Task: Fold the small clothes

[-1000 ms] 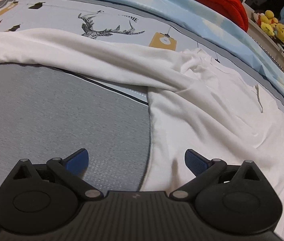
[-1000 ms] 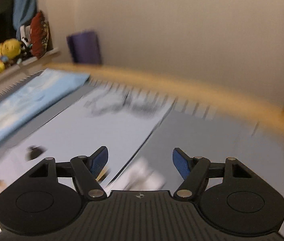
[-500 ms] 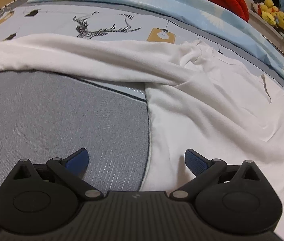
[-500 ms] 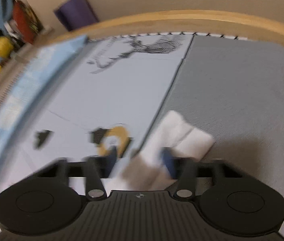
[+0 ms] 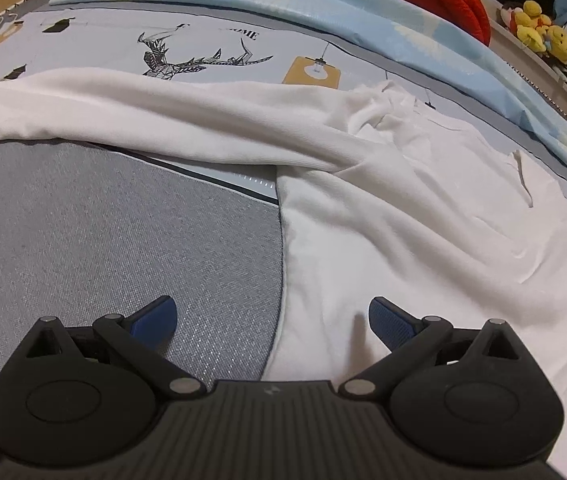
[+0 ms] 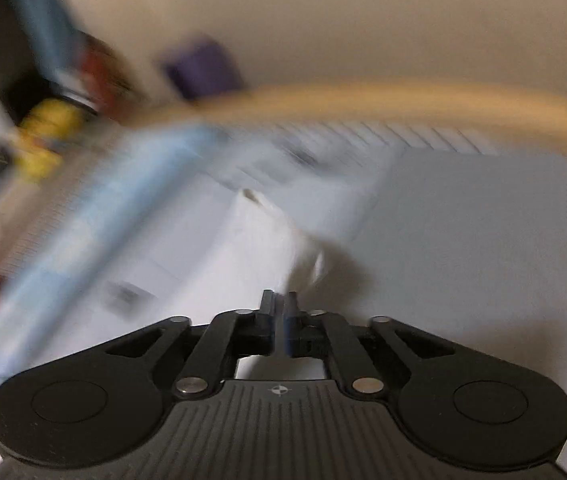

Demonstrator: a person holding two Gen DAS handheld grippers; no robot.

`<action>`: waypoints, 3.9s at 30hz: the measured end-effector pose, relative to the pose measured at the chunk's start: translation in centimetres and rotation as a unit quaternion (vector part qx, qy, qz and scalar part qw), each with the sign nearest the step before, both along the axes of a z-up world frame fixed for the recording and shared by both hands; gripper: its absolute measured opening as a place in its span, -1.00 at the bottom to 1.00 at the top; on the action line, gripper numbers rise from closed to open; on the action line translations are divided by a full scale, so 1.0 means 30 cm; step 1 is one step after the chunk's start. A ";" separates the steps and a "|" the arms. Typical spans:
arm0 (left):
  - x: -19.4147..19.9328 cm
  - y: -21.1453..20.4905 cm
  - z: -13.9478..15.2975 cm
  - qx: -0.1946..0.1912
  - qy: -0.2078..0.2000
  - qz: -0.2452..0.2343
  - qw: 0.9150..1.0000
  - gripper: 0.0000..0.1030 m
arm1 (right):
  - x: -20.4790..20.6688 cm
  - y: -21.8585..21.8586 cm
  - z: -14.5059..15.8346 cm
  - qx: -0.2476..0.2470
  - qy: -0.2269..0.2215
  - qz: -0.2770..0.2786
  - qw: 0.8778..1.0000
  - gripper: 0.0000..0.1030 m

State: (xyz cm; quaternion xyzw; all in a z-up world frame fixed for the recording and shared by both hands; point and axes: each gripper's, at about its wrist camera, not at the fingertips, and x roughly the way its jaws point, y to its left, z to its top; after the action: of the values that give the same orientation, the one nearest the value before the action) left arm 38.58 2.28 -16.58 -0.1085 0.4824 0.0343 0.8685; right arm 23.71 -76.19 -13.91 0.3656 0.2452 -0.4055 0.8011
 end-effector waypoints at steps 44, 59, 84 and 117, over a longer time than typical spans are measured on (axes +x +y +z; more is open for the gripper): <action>-0.352 0.304 0.237 -0.007 0.013 -0.133 0.991 0.70 | -0.346 1.281 0.046 -0.033 0.208 0.496 0.842 -0.19; 0.219 0.704 0.227 0.030 -0.071 0.088 0.993 0.72 | 0.699 1.826 0.269 -0.066 0.033 0.640 0.765 -0.20; 0.317 0.726 0.097 -0.015 -0.063 0.095 0.993 0.72 | 1.268 2.063 0.003 -0.164 0.012 0.560 0.812 -1.00; 0.334 1.129 0.022 0.180 -0.053 0.147 0.971 0.44 | 0.960 2.343 0.033 -0.111 0.036 0.758 0.642 -0.90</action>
State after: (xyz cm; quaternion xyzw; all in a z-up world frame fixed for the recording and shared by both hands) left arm 48.60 36.16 -15.92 -0.0216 0.4000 0.2426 0.8835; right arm 52.51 -5.91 -12.91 -0.0546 0.4189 0.3068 0.8529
